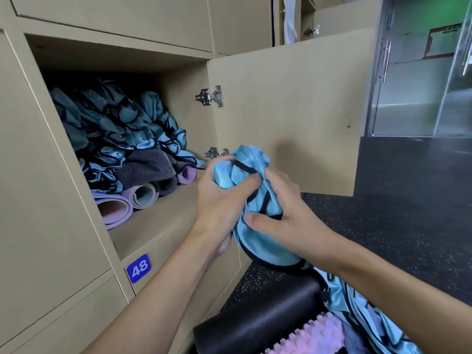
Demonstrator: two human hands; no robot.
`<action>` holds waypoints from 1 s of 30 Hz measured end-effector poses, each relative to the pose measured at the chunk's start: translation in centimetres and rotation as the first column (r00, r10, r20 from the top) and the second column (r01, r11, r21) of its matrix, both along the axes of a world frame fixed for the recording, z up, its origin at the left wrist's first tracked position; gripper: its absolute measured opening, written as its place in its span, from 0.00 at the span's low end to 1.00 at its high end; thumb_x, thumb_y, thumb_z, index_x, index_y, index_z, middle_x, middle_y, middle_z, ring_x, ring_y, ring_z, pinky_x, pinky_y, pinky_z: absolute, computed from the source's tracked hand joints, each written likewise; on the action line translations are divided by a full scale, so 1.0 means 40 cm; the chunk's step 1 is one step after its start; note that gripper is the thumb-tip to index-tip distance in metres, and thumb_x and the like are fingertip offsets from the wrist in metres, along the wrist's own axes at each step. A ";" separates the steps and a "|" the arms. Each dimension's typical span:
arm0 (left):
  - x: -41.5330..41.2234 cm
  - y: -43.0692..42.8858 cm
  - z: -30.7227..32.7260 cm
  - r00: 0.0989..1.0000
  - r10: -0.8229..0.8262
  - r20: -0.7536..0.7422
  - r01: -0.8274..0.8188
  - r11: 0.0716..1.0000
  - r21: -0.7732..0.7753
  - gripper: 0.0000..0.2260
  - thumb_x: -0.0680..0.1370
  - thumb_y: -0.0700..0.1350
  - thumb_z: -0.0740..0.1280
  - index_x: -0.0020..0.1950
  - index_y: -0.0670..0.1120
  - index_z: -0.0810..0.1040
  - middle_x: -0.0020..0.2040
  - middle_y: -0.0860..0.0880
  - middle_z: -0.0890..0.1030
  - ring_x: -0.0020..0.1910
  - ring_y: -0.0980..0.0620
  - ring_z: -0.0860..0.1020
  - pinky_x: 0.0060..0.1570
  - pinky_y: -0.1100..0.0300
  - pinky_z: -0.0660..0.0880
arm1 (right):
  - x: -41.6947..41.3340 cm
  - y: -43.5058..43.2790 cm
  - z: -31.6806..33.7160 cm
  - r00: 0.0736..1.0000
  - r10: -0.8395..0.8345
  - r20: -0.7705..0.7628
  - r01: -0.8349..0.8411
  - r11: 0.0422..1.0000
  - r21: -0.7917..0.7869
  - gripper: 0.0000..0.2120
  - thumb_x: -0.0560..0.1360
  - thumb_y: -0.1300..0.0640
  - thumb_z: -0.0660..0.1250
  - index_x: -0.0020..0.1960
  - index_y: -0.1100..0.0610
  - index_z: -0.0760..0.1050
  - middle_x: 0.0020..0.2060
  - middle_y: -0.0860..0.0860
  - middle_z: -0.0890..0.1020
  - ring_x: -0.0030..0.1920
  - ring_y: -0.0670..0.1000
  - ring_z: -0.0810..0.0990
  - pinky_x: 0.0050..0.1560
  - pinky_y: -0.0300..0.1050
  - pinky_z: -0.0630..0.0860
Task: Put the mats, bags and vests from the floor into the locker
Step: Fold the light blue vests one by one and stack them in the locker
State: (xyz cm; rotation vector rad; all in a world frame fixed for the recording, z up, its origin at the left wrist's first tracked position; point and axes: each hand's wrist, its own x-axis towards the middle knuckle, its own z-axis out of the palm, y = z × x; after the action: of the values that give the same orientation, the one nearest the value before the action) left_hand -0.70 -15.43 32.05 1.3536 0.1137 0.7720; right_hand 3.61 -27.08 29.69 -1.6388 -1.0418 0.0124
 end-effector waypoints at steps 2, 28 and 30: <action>0.016 0.043 0.016 0.997 0.052 0.060 -0.049 0.997 -0.062 0.14 0.74 0.31 0.71 0.57 0.42 0.76 0.42 0.45 0.82 0.41 0.48 0.81 0.47 0.50 0.81 | 0.016 0.040 0.000 0.995 0.031 -0.092 -0.030 0.999 0.017 0.39 0.74 0.54 0.72 0.72 0.33 0.51 0.67 0.37 0.61 0.69 0.33 0.60 0.69 0.31 0.60; 0.221 0.655 -0.008 0.883 0.446 -0.147 -0.292 0.766 0.573 0.32 0.70 0.55 0.69 0.70 0.66 0.57 0.67 0.58 0.74 0.68 0.55 0.72 0.68 0.50 0.70 | 0.379 0.795 0.120 0.828 0.443 -0.343 -0.350 0.887 0.302 0.15 0.75 0.65 0.69 0.55 0.48 0.79 0.47 0.51 0.86 0.48 0.51 0.86 0.48 0.48 0.82; 0.225 0.682 -0.022 0.793 0.577 -0.198 -0.365 0.709 0.604 0.37 0.68 0.61 0.65 0.72 0.73 0.49 0.76 0.61 0.62 0.78 0.56 0.56 0.76 0.46 0.56 | 0.398 0.847 0.122 0.829 0.441 -0.344 -0.330 0.882 0.337 0.14 0.74 0.66 0.69 0.53 0.48 0.80 0.45 0.51 0.86 0.46 0.52 0.86 0.43 0.46 0.82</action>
State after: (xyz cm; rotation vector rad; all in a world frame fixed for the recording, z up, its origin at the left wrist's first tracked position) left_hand 8.31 11.86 31.17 2.0576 0.6223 1.0204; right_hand 19.53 6.80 34.55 -1.0915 -0.9807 0.4587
